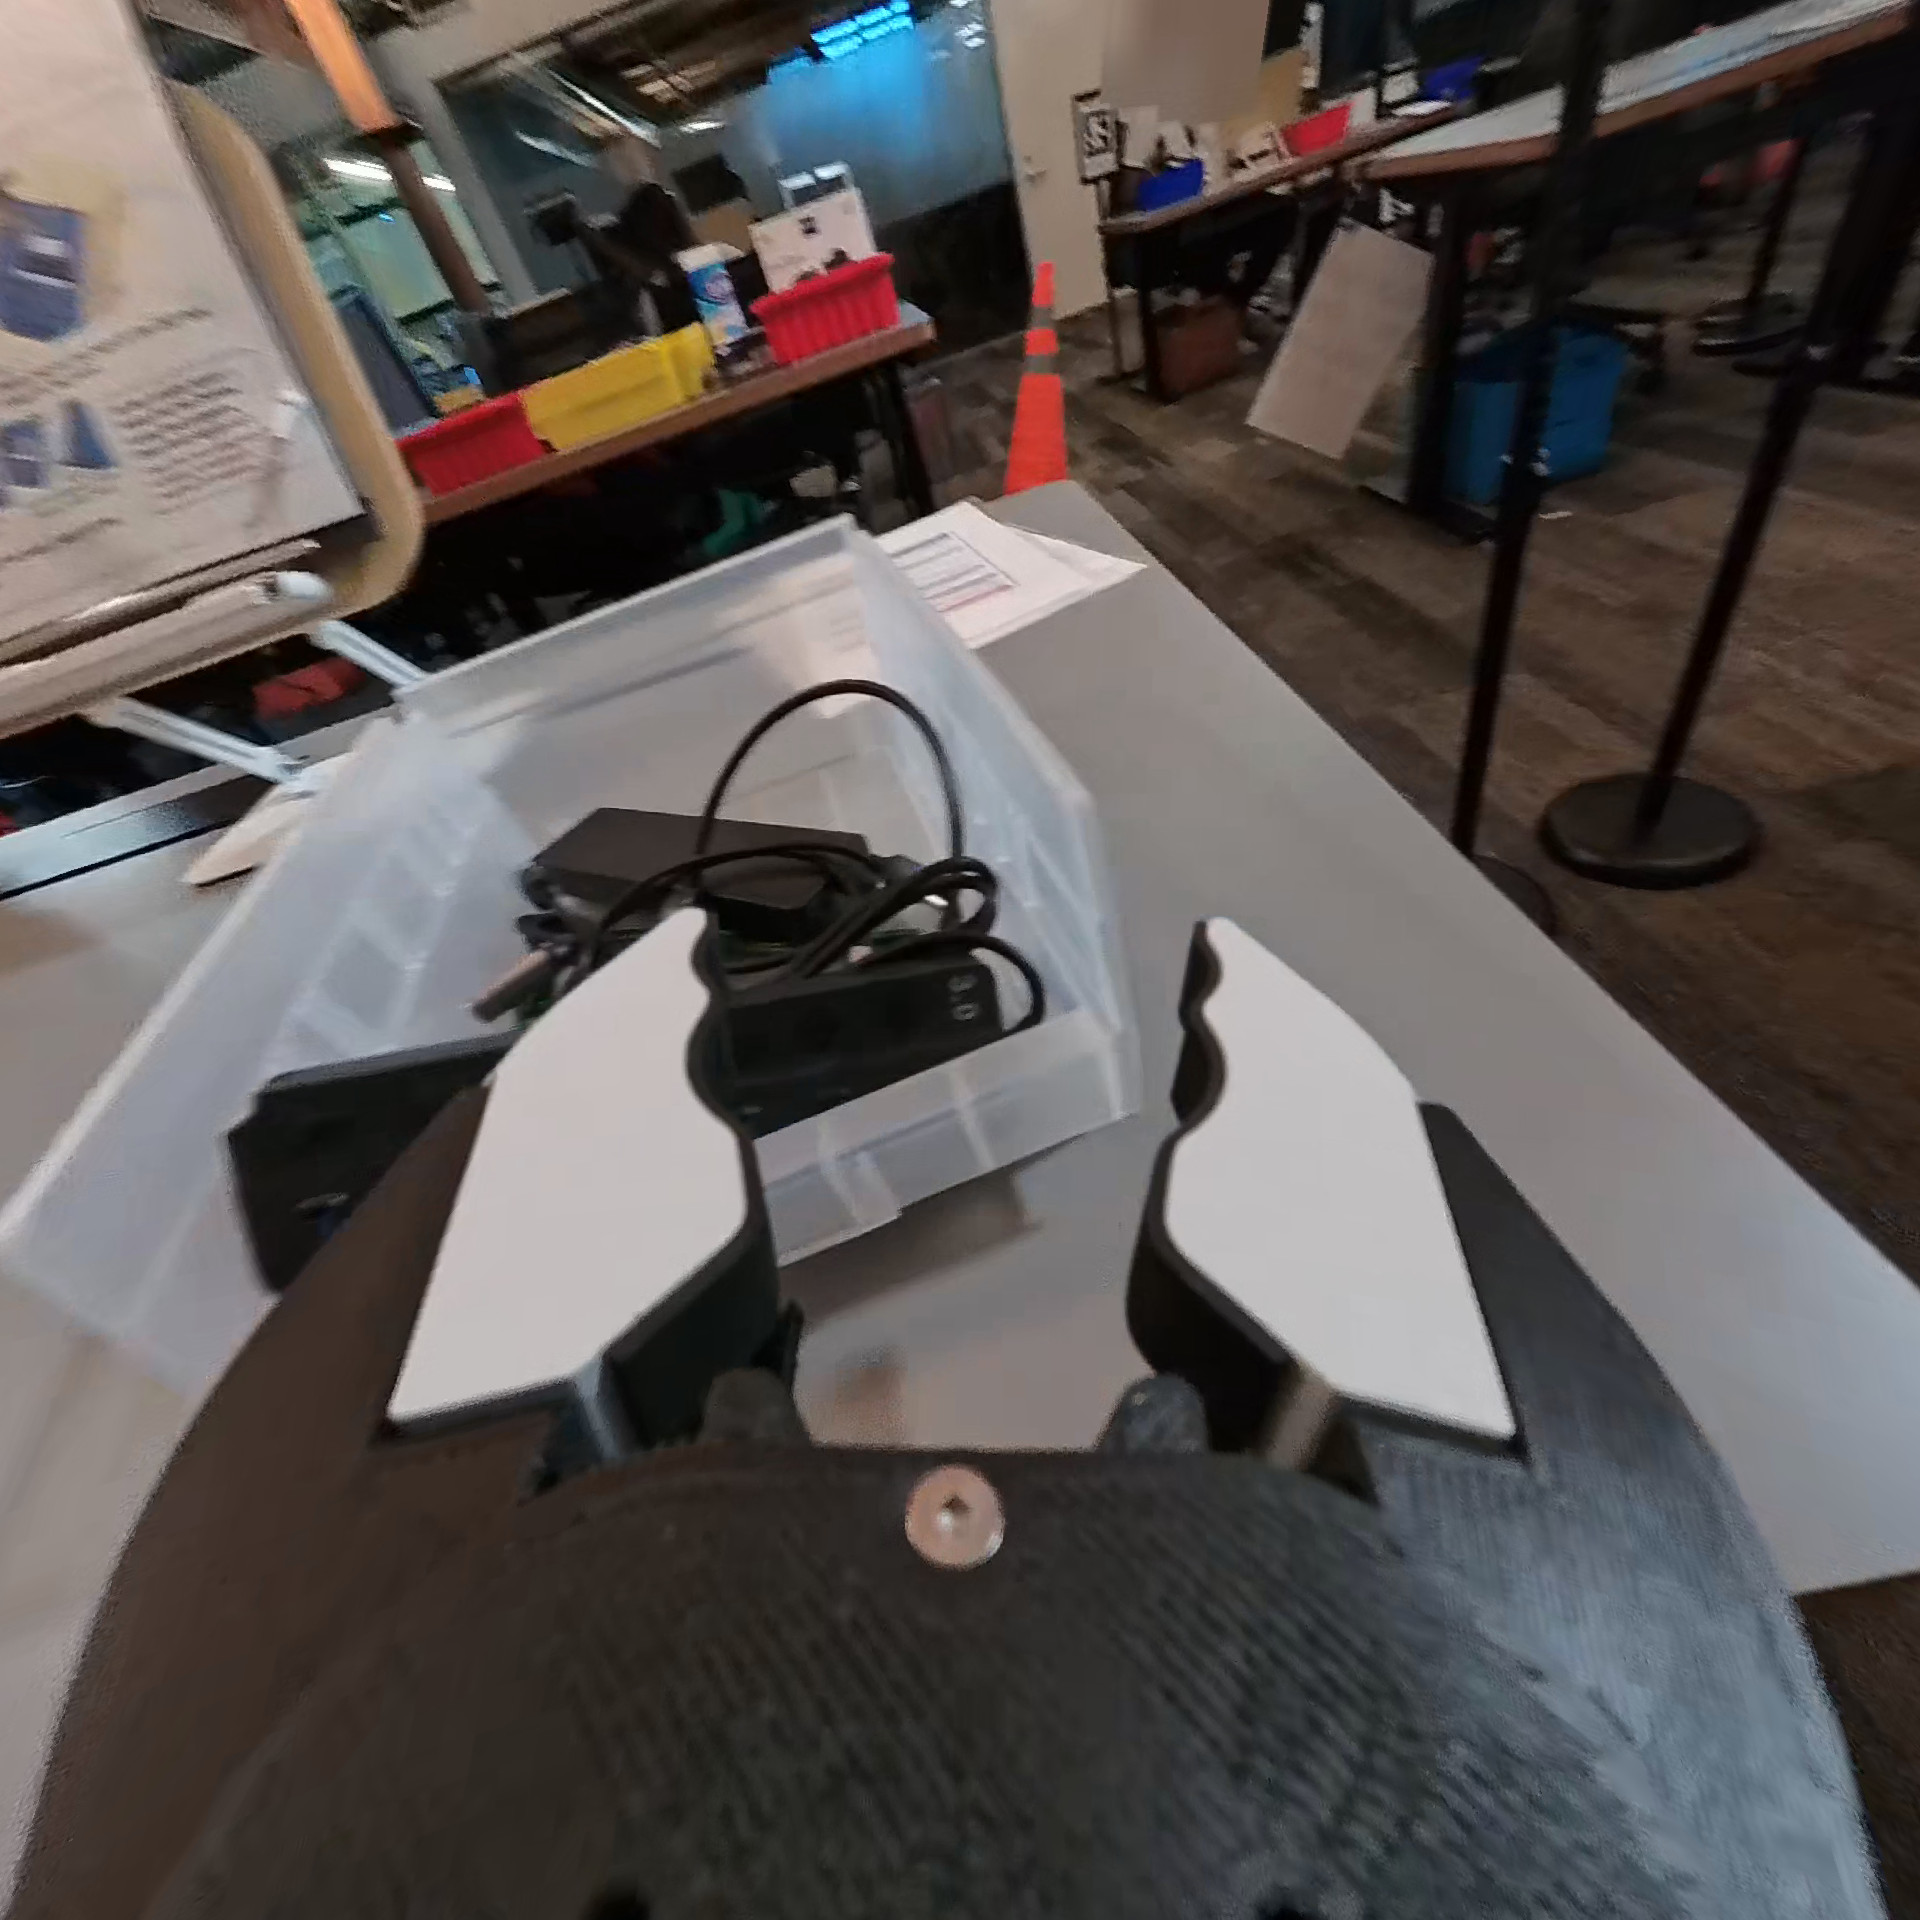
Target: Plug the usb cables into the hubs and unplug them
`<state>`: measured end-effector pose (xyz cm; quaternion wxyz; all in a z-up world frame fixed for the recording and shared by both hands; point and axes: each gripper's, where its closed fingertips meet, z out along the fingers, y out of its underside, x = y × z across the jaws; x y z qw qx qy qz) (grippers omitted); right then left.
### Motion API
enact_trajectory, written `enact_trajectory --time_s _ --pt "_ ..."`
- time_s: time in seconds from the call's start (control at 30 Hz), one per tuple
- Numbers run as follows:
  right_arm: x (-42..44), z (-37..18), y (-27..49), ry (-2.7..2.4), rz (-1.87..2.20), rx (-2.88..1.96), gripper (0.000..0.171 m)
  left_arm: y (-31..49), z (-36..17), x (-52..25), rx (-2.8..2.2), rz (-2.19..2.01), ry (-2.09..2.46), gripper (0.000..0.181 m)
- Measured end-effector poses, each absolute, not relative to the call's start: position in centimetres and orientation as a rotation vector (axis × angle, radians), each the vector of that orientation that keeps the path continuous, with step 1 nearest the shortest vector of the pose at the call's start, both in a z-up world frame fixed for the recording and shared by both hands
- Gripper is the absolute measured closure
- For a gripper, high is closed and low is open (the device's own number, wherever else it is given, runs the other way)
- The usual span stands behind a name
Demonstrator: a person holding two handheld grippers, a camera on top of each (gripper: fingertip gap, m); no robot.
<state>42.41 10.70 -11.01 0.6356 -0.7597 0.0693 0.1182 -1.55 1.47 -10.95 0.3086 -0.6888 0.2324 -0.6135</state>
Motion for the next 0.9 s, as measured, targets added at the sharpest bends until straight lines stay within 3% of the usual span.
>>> enact_trajectory --time_s 0.1,0.2,0.33,0.37,0.9 --pt "44.3 -12.0 12.4 0.23 0.248 -1.758 0.084 0.1 -10.8 -1.6 -1.751 -1.701 0.623 0.135" --pt "45.2 -13.5 13.7 0.249 0.325 -1.842 0.097 -0.7 -12.8 -1.9 -1.841 -1.609 0.718 0.135" --pt "43.9 -14.5 13.6 0.219 0.534 -1.888 0.152 -0.8 -13.4 -2.7 -1.867 -1.509 0.774 0.135" --pt "43.9 -14.4 13.5 0.219 0.548 -1.877 0.157 -0.7 -13.2 -2.8 -1.856 -1.514 0.763 0.135" --pt "40.6 -14.4 11.2 -0.061 0.628 -1.966 0.16 0.3 -13.2 -2.4 -1.833 -1.605 0.653 0.136"
